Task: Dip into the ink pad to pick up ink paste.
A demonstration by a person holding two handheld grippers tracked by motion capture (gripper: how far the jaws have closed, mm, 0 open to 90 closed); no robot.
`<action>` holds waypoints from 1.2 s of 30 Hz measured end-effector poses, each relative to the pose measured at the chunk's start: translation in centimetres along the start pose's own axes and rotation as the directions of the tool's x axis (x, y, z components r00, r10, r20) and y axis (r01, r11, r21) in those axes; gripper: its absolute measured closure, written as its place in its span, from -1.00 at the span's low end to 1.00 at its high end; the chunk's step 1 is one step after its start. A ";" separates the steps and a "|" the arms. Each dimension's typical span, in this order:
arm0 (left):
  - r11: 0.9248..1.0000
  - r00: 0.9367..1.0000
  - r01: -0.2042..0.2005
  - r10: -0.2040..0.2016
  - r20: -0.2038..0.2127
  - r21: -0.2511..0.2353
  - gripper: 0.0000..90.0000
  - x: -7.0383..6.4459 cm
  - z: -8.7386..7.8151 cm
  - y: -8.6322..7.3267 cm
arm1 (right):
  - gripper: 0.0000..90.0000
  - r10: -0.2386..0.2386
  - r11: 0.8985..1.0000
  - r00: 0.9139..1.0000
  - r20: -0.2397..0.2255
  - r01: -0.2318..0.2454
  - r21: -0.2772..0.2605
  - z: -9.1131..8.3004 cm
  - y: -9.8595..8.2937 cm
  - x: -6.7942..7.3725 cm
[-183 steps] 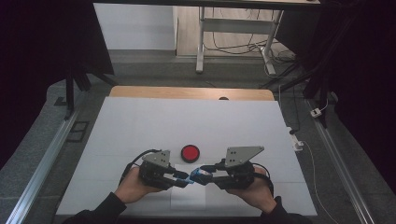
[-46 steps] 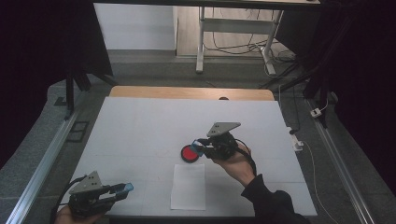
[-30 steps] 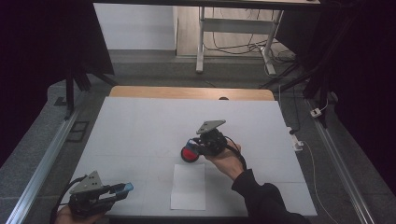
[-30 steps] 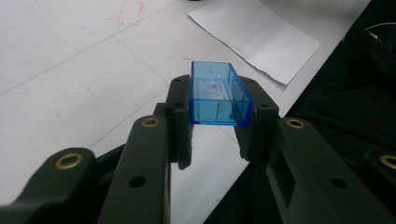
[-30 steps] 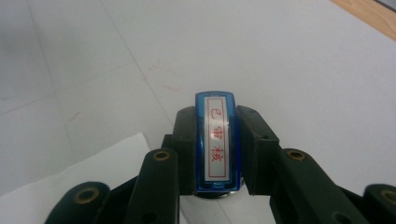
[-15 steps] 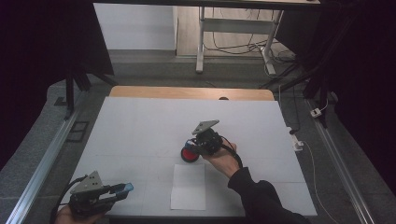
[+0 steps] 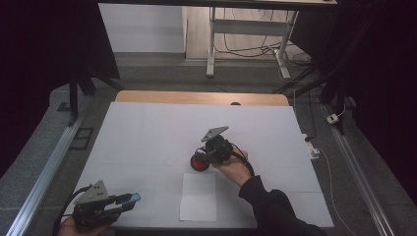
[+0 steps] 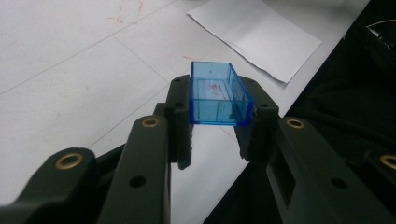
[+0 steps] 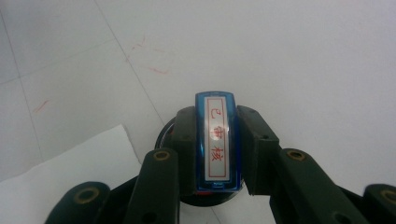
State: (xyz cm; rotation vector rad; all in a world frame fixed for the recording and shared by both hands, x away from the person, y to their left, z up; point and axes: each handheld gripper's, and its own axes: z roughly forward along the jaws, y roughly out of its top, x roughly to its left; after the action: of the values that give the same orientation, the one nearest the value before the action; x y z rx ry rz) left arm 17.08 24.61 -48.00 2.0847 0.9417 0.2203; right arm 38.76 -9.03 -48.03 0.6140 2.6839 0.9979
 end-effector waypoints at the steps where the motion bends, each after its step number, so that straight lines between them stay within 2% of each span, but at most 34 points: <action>1: 1.000 1.000 0.000 0.000 -0.001 0.001 0.51 0.0 0.0 0.0 | 0.59 0.011 1.000 1.000 0.001 -0.011 0.005 0.0 0.0 0.0; 10: 1.000 1.000 0.000 0.000 -0.002 0.003 0.51 0.0 0.1 0.0 | 0.59 0.018 0.999 1.000 0.004 -0.018 0.036 0.5 0.6 0.1; 15: 1.000 1.000 0.000 0.000 -0.002 0.004 0.51 0.0 0.1 0.0 | 0.60 0.081 0.996 0.996 -0.026 -0.080 0.031 0.5 0.5 -0.5; 20: 1.000 1.000 0.002 -0.002 -0.003 0.002 0.51 0.0 0.1 0.0 | 0.60 0.103 0.994 0.993 -0.048 -0.103 0.022 0.6 0.4 -1.0; 27: 1.000 1.000 0.000 0.000 -0.005 0.005 0.51 0.0 0.1 0.1 | 0.60 0.080 0.996 0.997 -0.022 -0.079 0.028 0.6 0.4 -0.5; 33: 1.000 1.000 -0.006 0.006 -0.004 0.008 0.51 0.0 0.1 0.1 | 0.60 0.010 0.999 0.999 0.032 -0.012 0.040 0.7 0.7 0.6; 36: 1.000 1.000 -0.008 0.008 -0.004 0.008 0.52 0.0 0.1 0.1 | 0.60 0.018 0.999 1.000 0.024 -0.019 0.034 0.7 0.6 0.5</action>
State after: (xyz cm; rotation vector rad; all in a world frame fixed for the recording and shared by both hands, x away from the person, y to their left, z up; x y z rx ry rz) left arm 17.19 24.46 -47.98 2.0965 0.9383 0.2258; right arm 38.75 -8.02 -48.19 0.6539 2.6844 0.9449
